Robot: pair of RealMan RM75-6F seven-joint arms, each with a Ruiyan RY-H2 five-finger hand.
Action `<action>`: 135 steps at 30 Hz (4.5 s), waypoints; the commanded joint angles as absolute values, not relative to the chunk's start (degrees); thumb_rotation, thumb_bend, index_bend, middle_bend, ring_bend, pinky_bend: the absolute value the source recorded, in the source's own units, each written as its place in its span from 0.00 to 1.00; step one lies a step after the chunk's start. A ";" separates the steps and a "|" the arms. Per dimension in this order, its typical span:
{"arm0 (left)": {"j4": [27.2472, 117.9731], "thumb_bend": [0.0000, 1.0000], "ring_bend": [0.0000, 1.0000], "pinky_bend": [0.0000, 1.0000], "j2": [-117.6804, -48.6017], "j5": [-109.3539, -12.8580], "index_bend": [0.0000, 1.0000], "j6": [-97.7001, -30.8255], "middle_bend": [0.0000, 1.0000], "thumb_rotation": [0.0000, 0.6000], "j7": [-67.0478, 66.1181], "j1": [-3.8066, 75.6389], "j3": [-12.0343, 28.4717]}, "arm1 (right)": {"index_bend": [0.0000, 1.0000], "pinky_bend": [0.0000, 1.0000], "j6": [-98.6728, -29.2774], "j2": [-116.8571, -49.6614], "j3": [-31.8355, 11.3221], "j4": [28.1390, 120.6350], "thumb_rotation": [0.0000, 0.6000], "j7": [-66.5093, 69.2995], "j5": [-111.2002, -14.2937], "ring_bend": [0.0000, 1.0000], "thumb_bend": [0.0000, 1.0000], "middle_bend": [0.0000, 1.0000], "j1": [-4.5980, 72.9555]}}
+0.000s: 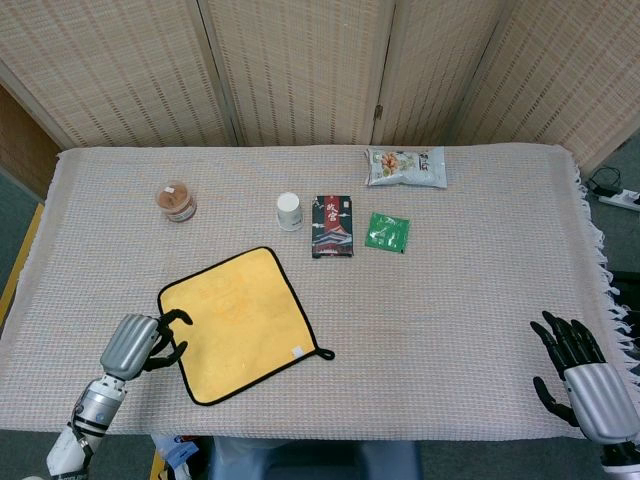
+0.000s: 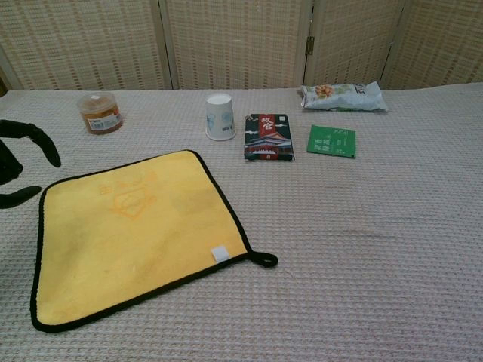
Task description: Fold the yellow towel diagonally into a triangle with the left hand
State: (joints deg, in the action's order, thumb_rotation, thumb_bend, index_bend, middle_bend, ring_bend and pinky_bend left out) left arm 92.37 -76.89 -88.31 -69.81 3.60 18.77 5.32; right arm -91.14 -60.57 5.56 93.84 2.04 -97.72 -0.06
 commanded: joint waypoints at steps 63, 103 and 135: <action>22.98 0.51 1.00 1.00 -114.08 -74.37 0.37 -30.55 1.00 1.00 31.47 59.32 15.17 | 0.00 0.00 -76.00 -60.21 0.99 87.88 1.00 12.18 -83.11 0.00 0.49 0.00 2.90; 13.05 0.51 1.00 1.00 -118.80 -78.43 0.55 -34.21 1.00 1.00 35.89 59.54 10.77 | 0.00 0.00 -75.91 -59.82 1.32 88.16 1.00 13.19 -84.33 0.00 0.49 0.00 2.56; 67.47 0.51 1.00 1.00 -97.24 -84.85 0.56 -76.04 1.00 1.00 0.01 33.31 2.20 | 0.00 0.00 -82.25 -58.70 4.00 90.45 1.00 13.53 -92.56 0.00 0.49 0.00 0.72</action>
State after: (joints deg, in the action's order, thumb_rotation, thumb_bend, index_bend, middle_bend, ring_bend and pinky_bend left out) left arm 64.97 -99.11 -83.93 -73.93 1.90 35.37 3.49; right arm -82.17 -58.68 3.89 90.37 13.60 -92.38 0.72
